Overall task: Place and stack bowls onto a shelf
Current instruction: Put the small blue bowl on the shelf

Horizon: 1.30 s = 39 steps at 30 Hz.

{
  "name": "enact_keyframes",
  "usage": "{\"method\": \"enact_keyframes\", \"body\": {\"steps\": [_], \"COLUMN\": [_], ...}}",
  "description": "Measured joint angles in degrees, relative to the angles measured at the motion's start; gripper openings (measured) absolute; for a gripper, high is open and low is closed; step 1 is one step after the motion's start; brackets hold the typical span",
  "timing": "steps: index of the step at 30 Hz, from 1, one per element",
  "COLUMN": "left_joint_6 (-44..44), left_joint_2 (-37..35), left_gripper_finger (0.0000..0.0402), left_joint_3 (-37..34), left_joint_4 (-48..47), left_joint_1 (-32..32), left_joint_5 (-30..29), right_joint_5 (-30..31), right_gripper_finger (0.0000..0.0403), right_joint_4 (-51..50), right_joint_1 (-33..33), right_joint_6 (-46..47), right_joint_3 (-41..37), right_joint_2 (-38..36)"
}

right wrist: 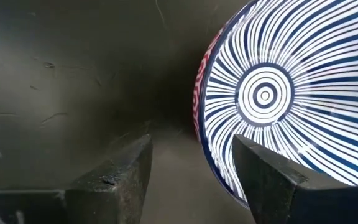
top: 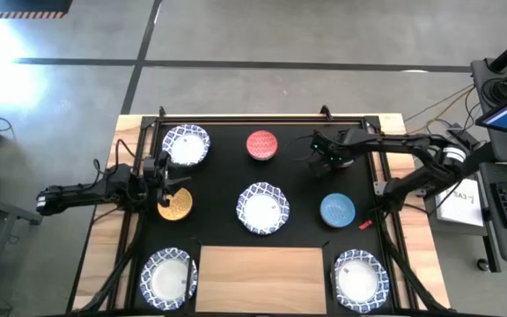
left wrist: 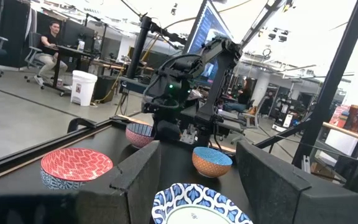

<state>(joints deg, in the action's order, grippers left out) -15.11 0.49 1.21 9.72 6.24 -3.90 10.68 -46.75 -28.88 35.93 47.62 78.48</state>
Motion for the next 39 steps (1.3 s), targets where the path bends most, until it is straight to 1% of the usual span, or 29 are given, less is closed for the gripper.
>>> {"method": "enact_keyframes", "body": {"steps": [5, 11, 15, 18, 21, 27, 30, 33, 36, 39], "left_joint_6": [0.0, -0.01, 0.0, -0.02, 0.0, 0.0, 0.0, 0.0, 0.0, -0.01], "left_joint_2": [0.01, 0.01, 0.01, 0.02, 0.0, 0.0, 0.0, 0.0, 0.0, 0.01], "left_gripper_finger": [0.0194, 0.0194, 0.0194, 0.0194, 0.0194, 0.0194, 0.0194, 0.0194, 0.0194, 0.0194], "left_joint_3": [0.0, 0.0, 0.0, 0.0, 0.0, 0.0, 0.01, 0.02, 0.01, 0.01], "left_joint_4": [0.02, 0.02, 0.02, 0.02, 0.02, 0.02, 0.0, 0.0, 0.0, 0.0], "left_joint_1": [0.01, 0.02, 0.01, 0.0, 0.02, 0.02, 0.02, 0.02, 0.02, 0.02], "left_joint_5": [0.01, 0.01, 0.01, 0.02, 0.0, 0.02, 0.02, 0.02, 0.02, 0.01], "right_joint_5": [0.07, 0.09, 1.16, 0.91, -0.98, -3.88, -4.45, -6.78, -8.17, -8.09], "right_gripper_finger": [0.0152, 0.0069, 0.002, 0.0017, 0.0015, 0.0014, 0.0014, 0.0014, 0.0013, 0.0013], "right_joint_4": [0.39, 0.65, 0.58, 0.33, -0.21, -0.06, -0.32, -0.24, -0.58, -1.2], "right_joint_1": [-0.02, -0.02, 0.0, -0.07, -0.02, 0.69, 1.69, 3.19, 5.8, 8.91], "right_joint_6": [-1.45, -2.88, -4.05, -4.03, -3.95, -4.68, -5.75, -6.4, -6.47, -6.52], "right_joint_3": [0.0, 0.0, 0.11, 0.09, 0.89, 4.72, 7.39, 10.67, 14.6, 18.83], "right_joint_2": [2.58, 4.74, 4.5, 3.58, 2.37, -0.49, -1.71, -2.29, -2.17, -1.35]}}
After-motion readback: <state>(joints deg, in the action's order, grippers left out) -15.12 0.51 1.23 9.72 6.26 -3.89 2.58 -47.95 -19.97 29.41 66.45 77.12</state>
